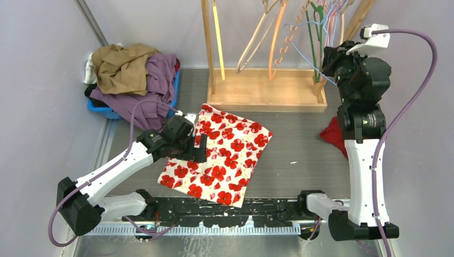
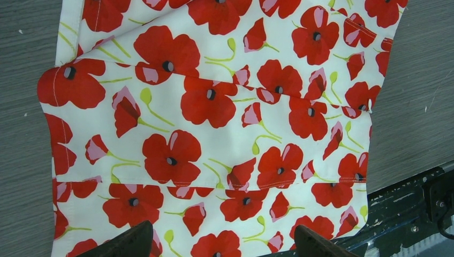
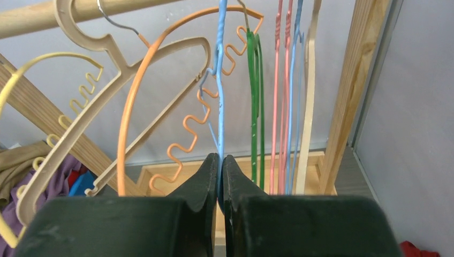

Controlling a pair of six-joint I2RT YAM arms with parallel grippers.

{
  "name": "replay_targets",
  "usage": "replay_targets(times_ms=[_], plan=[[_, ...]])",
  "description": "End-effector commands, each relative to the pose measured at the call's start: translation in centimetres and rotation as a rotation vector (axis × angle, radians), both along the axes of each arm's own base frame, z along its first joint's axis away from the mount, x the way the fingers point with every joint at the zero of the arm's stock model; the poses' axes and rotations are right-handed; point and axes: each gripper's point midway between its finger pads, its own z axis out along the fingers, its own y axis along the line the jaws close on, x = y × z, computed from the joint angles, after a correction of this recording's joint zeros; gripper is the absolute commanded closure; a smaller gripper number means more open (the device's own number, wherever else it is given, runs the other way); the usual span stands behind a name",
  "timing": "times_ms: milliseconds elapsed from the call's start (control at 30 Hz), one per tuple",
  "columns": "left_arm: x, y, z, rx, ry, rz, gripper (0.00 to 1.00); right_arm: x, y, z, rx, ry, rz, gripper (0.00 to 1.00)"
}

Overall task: Place the skirt on the hanger
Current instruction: Pick up the hanger from the clothesline.

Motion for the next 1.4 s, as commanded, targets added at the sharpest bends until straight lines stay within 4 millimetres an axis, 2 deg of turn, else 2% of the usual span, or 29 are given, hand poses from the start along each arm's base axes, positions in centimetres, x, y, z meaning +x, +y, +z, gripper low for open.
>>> replay_targets(times_ms=[0, 267, 467, 600, 767, 967, 1100, 1367], plan=[[0.5, -0.6, 1.6, -0.048, -0.04, -0.008, 0.01, -0.5, -0.4, 0.8, -0.013, -0.01, -0.024, 0.99], [0.4, -0.6, 1.6, -0.053, -0.037, -0.01, 0.02, 0.8, -0.2, -4.2, 0.005, 0.101, -0.015, 0.99], [0.3, -0.8, 1.2, -0.05, -0.025, -0.016, 0.02, 0.8, 0.5, -7.4, 0.018, 0.161, 0.019, 0.99], [0.4, -0.9, 1.2, -0.05, -0.024, -0.018, 0.02, -0.1, 1.7, -8.7, 0.037, 0.185, 0.069, 0.99], [0.5, -0.7, 1.3, -0.045, -0.033, -0.021, 0.02, -2.1, 4.5, -11.1, 0.065, 0.263, 0.179, 0.99], [0.6, -0.3, 2.2, -0.05, -0.067, -0.01, 0.02, -5.2, 9.3, -13.3, 0.156, 0.346, 0.388, 0.99], [0.0, 0.4, 2.5, -0.041, -0.066, -0.004, 0.02, -7.0, 12.2, -14.4, 0.209, 0.398, 0.51, 0.99], [-0.8, 1.9, 4.4, -0.041, -0.105, 0.018, 0.02, -10.6, 17.9, -20.4, 0.317, 0.514, 0.711, 0.99]])
